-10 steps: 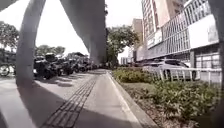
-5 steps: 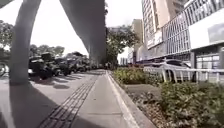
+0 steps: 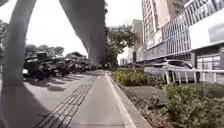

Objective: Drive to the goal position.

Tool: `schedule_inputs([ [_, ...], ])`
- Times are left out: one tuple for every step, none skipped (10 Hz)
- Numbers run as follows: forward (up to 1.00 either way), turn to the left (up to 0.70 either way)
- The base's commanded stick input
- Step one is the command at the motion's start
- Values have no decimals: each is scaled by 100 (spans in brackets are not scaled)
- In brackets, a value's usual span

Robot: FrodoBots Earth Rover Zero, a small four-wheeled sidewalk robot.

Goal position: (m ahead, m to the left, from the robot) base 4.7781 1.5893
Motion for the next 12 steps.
schedule_inputs([
  [45, 2],
  [45, 18],
  [45, 27],
  [45, 12],
  [45, 0],
  [45, 0],
  [45, 0],
  [45, 0],
  [45, 0],
  [45, 0],
  [45, 0],
  [45, 0],
])
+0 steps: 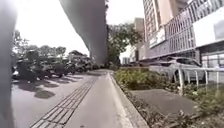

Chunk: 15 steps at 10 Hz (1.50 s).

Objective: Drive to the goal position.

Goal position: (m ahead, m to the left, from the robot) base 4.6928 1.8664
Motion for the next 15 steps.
schedule_inputs([
  [45, 0],
  [45, 0],
  [45, 0],
  [45, 0],
  [45, 4],
  [45, 27],
  [45, 27],
  [45, 23],
  [45, 0],
  [45, 0],
  [45, 0],
  [45, 0],
  [45, 0],
  [45, 0],
  [45, 0],
])
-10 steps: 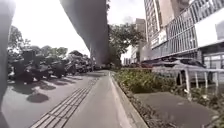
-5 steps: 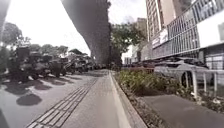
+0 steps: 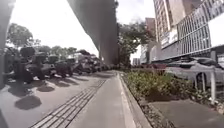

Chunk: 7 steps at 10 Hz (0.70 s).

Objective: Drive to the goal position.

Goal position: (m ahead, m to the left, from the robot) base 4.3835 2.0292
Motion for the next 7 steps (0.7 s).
schedule_inputs([
  [45, 0],
  [45, 0],
  [45, 0],
  [45, 0],
  [45, 0],
  [45, 0],
  [45, 0],
])
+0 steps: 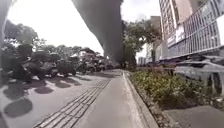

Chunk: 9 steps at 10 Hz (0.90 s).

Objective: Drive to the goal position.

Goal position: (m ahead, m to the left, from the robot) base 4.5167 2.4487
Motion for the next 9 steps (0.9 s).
schedule_inputs([
  [45, 0],
  [45, 0],
  [45, 0],
  [45, 0],
  [45, 0],
  [45, 0],
  [45, 0],
  [45, 0],
  [45, 0],
])
